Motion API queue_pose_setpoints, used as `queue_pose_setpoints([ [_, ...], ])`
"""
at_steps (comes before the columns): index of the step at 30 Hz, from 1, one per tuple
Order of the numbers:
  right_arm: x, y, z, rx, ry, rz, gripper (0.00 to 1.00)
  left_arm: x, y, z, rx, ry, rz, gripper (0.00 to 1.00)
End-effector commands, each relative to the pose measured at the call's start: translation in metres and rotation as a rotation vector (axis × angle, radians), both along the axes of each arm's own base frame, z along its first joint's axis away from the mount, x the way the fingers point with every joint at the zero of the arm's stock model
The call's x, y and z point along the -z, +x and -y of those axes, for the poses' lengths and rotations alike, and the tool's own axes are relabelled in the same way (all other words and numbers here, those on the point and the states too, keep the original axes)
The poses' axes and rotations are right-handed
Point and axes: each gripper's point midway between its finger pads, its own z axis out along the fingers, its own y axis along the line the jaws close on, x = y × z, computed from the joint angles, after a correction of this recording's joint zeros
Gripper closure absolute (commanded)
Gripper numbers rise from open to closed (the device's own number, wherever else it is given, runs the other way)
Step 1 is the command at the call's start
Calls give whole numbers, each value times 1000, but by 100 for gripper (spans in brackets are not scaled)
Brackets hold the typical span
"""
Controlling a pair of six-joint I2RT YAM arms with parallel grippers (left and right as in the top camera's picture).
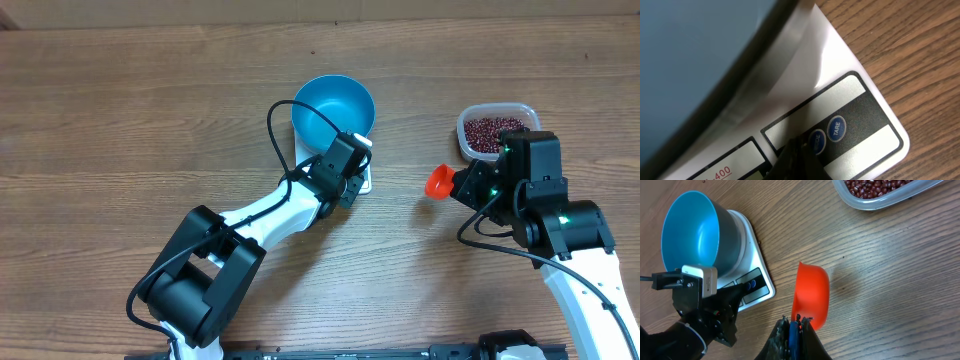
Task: Scoop item into bowl and weigh 150g on scale
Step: 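Press the scale's red power button with the left gripper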
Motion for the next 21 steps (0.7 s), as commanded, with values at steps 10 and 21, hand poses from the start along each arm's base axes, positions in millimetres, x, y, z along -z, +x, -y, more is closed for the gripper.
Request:
queue_pose_setpoints([
  [10, -16, 4, -1, 0, 8, 48, 96, 22, -7, -11, 5, 80, -30, 96],
  [21, -16, 4, -1, 0, 8, 48, 96, 22, -6, -12, -8, 79, -29, 96],
])
